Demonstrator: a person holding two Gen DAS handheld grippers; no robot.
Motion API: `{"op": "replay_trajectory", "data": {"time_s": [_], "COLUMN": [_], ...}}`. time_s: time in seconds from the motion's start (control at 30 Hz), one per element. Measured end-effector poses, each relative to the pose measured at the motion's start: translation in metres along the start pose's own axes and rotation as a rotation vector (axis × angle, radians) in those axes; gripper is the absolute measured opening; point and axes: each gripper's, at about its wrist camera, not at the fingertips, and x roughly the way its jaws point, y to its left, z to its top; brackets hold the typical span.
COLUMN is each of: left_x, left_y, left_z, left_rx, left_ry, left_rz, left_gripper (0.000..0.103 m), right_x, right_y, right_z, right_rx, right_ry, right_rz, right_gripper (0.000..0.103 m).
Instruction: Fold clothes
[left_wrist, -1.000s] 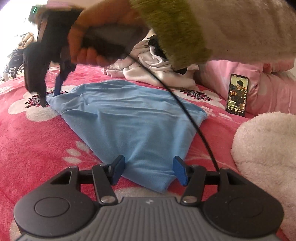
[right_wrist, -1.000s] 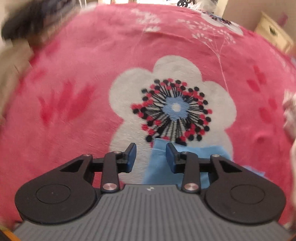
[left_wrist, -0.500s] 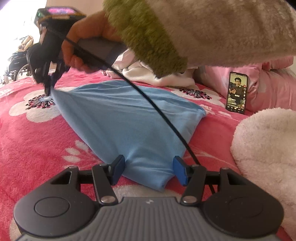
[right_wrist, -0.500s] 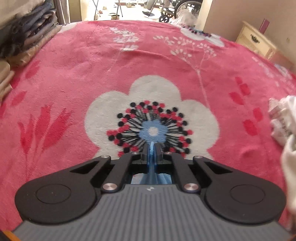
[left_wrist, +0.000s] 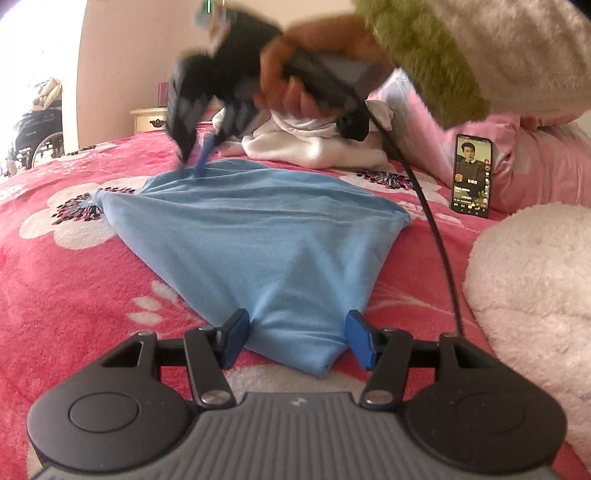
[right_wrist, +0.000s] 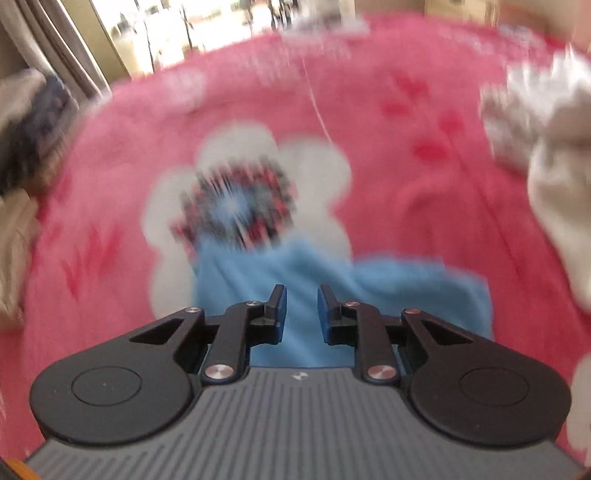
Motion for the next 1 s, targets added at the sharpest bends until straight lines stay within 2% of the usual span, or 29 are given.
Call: {"op": "replay_trajectory", "data": {"time_s": [0.07,0.13,0.17,0.2,0.27,0.33,0.43,0.5,0.57,0.6,0.67,0.73,0.77,0.83,0.87,0.93,1.0], "left_x": [0.000,-0.001,-0.001,-0.001,-0.002,-0.003,-0.004,-0.005,-0.006,-0.007,-0.008,-0.014,-0.018,-0.026,-0.029,-0.033,-0.035], "left_y": [-0.003,-0.004,-0.005,-0.005,-0.003,-0.001,0.003,0.006,0.008,0.009,0.012,0.018,0.021,0.029,0.032,0.039,0.044], "left_z": [0.000,0.000,0.000,0.000,0.001,0.002,0.004,0.007,0.009,0.010,0.012,0.014,0.015,0.015,0.016,0.016,0.017], "left_rx": [0.021,0.034,0.036,0.039,0.028,0.014,-0.012,-0.031,-0.049,-0.058,-0.077,-0.115,-0.133,-0.159,-0.169,-0.185,-0.184], "left_ry": [0.003,0.011,0.016,0.020,0.029,0.035,0.045,0.054,0.063,0.068,0.077,0.084,0.082,0.079,0.077,0.078,0.082], "left_rz": [0.013,0.018,0.019,0.020,0.017,0.012,0.004,0.001,-0.003,-0.004,-0.008,0.002,0.011,0.037,0.050,0.067,0.083], "left_gripper": [0.059,0.059,0.059,0.060,0.060,0.060,0.060,0.060,0.060,0.060,0.059,0.059,0.059,0.059,0.059,0.059,0.059], "right_x": [0.023,0.035,0.033,0.028,0.016,-0.001,-0.020,-0.020,-0.007,0.003,0.011,0.011,0.005,-0.008,-0.016,-0.018,-0.019], "right_y": [-0.021,-0.046,-0.055,-0.064,-0.088,-0.109,-0.120,-0.121,-0.123,-0.128,-0.151,-0.176,-0.182,-0.191,-0.189,-0.192,-0.197], "right_z": [-0.001,0.008,0.014,0.020,0.026,0.021,-0.005,-0.023,-0.036,-0.039,-0.041,-0.044,-0.047,-0.052,-0.055,-0.069,-0.085], "right_rx": [0.056,0.173,0.214,0.241,0.317,0.391,0.422,0.429,0.440,0.452,0.534,0.644,0.677,0.726,0.710,0.747,0.792], "right_ry": [-0.001,-0.068,-0.134,-0.197,-0.237,-0.230,-0.170,-0.097,-0.043,-0.038,-0.134,-0.245,-0.273,-0.315,-0.319,-0.295,-0.269], "right_rz": [0.011,0.089,0.087,0.043,0.003,0.028,0.181,0.294,0.361,0.345,0.299,0.245,0.250,0.276,0.313,0.311,0.300], "right_gripper": [0.010,0.007,0.009,0.013,0.014,0.015,0.016,0.022,0.022,0.021,0.011,0.011,0.016,0.017,0.017,0.021,0.032]}}
